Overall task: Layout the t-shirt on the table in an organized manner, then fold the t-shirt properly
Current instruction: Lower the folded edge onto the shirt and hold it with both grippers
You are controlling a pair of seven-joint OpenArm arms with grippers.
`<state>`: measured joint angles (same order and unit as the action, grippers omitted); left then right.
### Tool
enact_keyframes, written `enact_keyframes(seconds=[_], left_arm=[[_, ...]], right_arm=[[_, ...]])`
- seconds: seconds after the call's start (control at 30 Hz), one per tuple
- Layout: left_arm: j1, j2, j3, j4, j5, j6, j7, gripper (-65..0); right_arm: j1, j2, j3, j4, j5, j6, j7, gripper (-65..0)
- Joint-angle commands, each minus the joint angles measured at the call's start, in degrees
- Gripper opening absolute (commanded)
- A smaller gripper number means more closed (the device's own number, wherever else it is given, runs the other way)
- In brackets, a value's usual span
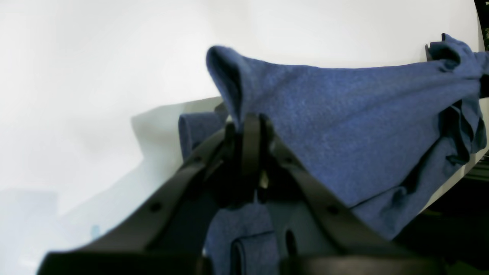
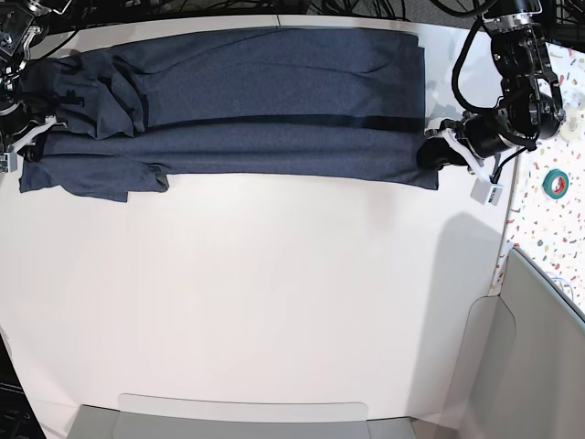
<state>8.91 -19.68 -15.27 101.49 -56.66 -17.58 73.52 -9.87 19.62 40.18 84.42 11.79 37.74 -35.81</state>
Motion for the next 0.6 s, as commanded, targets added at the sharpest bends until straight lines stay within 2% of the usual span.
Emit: enact_keyframes(seconds=[0.0, 0.13, 0.23, 0.3, 0.37, 0.47, 0.57], left_arm=[[-0.5, -0.7, -0.2, 0.7, -0.6, 0.0, -0.5, -64.6], [0.3, -0.6, -0.2, 0.6, -0.6, 0.2, -0.3, -62.5], [0.6, -0.5, -0.2, 0.6, -0.6, 0.3, 2.0, -54.4], [0.6, -0.4, -0.2, 0.6, -0.6, 0.3, 2.8, -48.9], [0.8, -0.4, -0.2, 0.6, -0.6, 0.3, 3.0, -46.1], [0.8, -0.4, -0.2, 0.6, -0.6, 0.3, 3.3, -46.8], [0.8, -0.4, -0.6, 0.6, -0.7, 0.3, 3.4, -46.9]], right_arm=[[0.4, 0.8, 0.5, 0.9, 0.2, -0.1, 1.4, -65.0], [0.3, 0.7, 0.4, 0.5, 0.2, -0.2, 1.2, -65.0], [1.0, 1.3, 0.5, -0.7, 0.2, -0.2, -4.6, -65.0], [2.1, 1.6, 0.5, -0.5, 0.2, -0.2, -6.9, -60.7], [2.4, 1.6, 0.7, -0.3, 0.2, -0.2, -7.0, -55.7], [2.7, 2.1, 0.7, -0.2, 0.4, -0.2, -6.9, -50.9], [3.9, 3.0, 0.7, 2.7, 0.4, -0.2, -6.9, -49.6]])
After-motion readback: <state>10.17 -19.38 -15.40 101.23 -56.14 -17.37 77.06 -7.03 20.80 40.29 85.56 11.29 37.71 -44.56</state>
